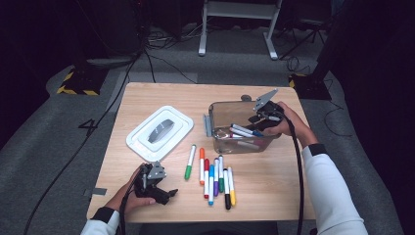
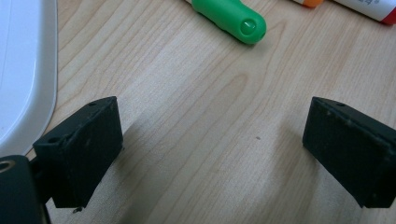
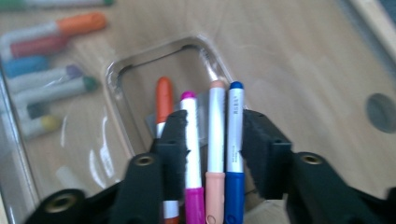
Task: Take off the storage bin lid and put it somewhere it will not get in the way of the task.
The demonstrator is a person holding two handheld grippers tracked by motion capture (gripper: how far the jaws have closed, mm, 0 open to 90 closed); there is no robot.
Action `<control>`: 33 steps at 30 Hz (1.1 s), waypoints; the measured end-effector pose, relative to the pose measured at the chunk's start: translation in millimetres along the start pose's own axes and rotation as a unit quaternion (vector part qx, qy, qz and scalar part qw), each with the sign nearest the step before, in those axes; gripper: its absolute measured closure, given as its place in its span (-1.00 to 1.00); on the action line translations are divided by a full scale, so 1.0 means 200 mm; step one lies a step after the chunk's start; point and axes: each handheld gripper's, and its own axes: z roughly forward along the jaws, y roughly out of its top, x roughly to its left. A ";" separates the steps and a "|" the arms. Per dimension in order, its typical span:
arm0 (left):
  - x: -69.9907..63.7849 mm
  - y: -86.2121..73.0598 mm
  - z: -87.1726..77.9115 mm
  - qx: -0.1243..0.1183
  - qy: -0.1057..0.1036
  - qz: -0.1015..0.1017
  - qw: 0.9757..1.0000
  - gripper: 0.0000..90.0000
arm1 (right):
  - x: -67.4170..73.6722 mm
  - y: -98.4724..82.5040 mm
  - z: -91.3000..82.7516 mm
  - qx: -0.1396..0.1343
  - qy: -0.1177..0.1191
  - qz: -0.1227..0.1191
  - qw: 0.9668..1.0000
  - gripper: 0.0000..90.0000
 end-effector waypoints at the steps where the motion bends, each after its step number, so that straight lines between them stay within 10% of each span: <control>1: 0.00 0.00 0.00 0.000 0.000 0.000 1.000 -0.88 | 0.00 0.00 -0.01 -0.004 -0.004 0.003 1.000 0.28; 14: 0.00 0.00 0.00 0.000 0.001 -0.001 1.000 -0.88 | 0.14 -0.12 -0.27 -0.117 -0.056 0.065 0.989 -0.24; 27: 0.00 0.00 0.00 -0.001 0.001 -0.002 1.000 -0.88 | 0.46 -0.32 -0.37 -0.177 -0.112 0.095 0.973 -0.37; 33: 0.00 0.00 0.00 -0.001 0.002 -0.002 1.000 -0.88 | 0.61 -0.41 -0.29 -0.169 -0.094 0.095 0.977 -0.38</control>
